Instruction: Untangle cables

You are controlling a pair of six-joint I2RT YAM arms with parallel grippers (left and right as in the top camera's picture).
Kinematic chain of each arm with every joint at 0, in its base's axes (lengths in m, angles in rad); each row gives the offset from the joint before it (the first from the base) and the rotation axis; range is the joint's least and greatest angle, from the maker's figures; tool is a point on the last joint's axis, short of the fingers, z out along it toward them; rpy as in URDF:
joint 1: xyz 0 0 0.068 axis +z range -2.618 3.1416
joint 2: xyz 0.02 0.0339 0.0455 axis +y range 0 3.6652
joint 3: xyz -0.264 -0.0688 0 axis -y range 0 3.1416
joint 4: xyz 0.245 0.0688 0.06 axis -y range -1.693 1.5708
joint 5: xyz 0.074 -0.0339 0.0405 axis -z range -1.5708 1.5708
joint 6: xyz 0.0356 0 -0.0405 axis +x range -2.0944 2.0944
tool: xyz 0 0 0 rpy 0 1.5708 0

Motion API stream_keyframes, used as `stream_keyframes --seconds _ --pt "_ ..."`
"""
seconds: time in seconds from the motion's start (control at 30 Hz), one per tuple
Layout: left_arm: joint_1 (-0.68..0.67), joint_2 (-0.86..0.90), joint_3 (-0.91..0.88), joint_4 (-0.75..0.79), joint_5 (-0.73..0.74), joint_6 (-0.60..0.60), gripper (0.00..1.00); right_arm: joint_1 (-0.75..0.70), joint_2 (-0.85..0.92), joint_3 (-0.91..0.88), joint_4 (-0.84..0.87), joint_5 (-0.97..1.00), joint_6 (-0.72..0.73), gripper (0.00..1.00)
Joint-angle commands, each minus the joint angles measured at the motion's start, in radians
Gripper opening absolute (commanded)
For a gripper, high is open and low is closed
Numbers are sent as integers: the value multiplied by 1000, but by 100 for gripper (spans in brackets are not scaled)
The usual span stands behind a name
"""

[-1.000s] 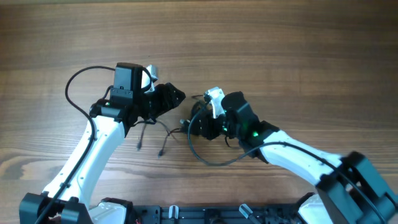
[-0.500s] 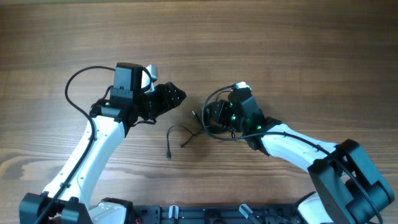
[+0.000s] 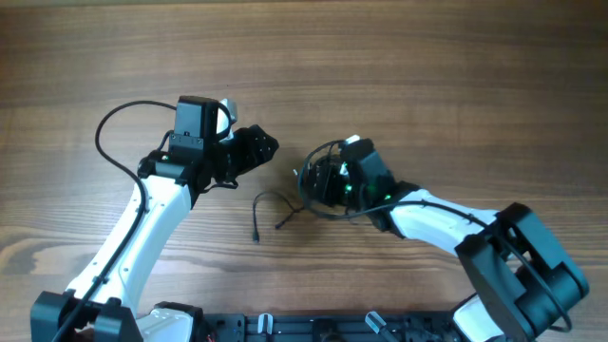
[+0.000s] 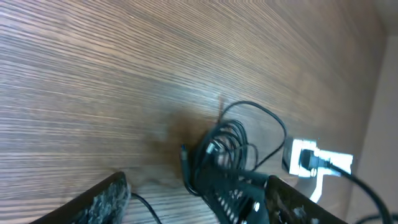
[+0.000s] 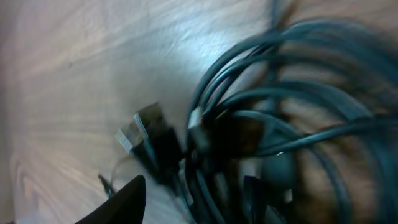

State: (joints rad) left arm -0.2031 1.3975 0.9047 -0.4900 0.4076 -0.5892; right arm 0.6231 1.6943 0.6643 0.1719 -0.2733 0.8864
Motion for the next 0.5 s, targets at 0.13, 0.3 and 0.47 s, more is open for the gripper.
stream_keyframes --seconds 0.13,0.3,0.47 --pt "-5 11 -3 8 -42 1 79 94 177 10 179 -14 230 38" --pt "-4 11 -3 -17 -43 1 72 71 265 20 479 -74 202 4" --pt "25 11 -3 -45 -50 5 69 -54 206 20 788 -269 266 5"
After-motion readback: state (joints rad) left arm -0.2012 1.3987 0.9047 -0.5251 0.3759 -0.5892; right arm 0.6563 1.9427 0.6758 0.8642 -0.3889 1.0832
